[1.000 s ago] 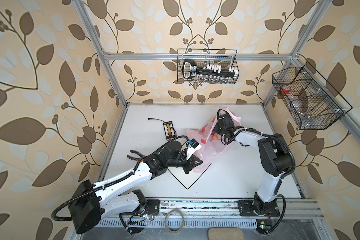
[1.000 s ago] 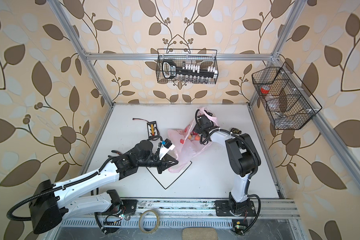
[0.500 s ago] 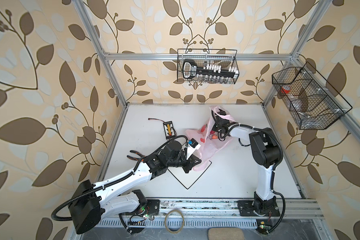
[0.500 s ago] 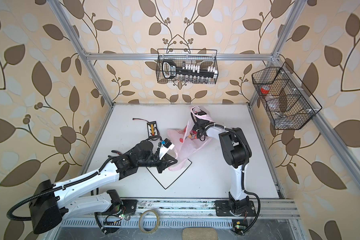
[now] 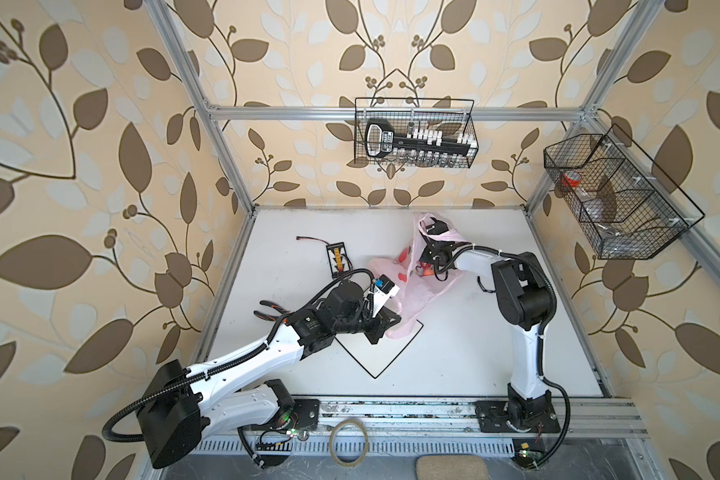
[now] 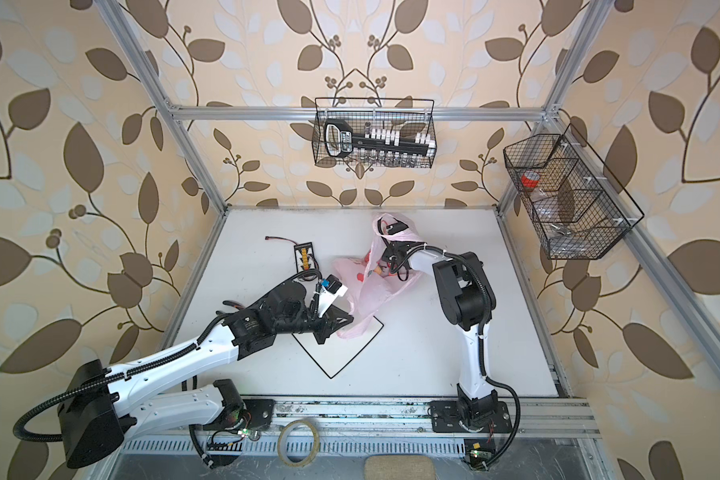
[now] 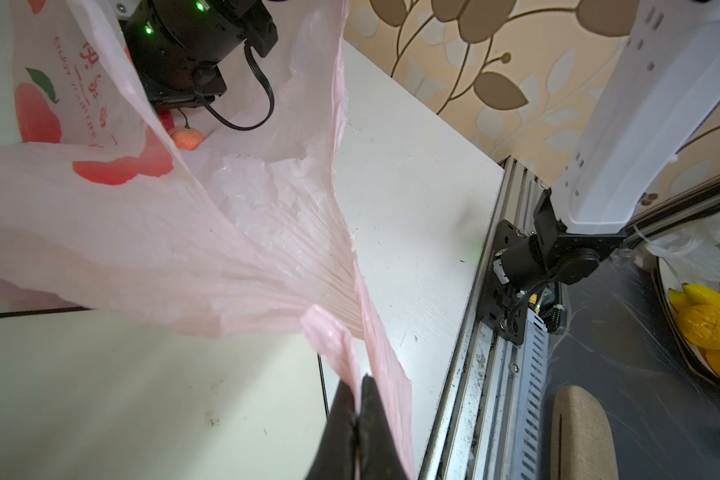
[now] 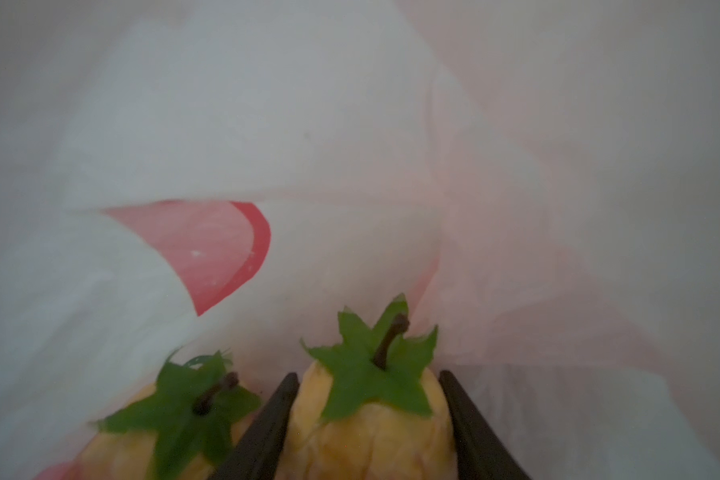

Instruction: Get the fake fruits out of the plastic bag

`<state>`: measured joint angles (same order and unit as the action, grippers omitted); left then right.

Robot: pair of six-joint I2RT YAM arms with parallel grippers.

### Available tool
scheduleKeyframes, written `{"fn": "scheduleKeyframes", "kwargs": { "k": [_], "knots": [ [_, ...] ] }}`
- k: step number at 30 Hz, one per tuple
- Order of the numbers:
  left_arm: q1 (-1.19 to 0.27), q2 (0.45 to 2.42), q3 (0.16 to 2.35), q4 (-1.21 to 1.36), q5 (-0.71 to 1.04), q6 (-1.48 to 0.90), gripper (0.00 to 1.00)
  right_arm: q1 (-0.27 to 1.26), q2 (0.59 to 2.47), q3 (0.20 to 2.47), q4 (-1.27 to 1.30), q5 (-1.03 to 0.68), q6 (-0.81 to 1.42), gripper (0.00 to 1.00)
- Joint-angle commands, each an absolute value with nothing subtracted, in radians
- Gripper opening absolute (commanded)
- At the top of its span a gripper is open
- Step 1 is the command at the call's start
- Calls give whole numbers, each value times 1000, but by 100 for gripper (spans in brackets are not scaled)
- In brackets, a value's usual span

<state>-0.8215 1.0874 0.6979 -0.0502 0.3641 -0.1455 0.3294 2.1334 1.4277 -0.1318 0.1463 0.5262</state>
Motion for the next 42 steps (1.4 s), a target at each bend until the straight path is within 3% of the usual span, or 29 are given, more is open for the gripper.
{"fn": "scheduleKeyframes", "kwargs": {
  "k": [1, 16, 30, 42],
  "knots": [
    [-824, 1061, 714, -38, 334, -174, 0, 321, 2120, 1454, -162, 161, 517, 45],
    [-824, 1129, 685, 119, 136, -444, 0, 319, 1828, 1180, 34, -10, 552, 42],
    [-823, 1226, 785, 90, 83, -458, 0, 321, 1559, 957, 215, -316, 518, 40],
    [-801, 1239, 840, -18, -14, -384, 0, 316, 1387, 898, 152, -541, 363, 40]
  ]
}}
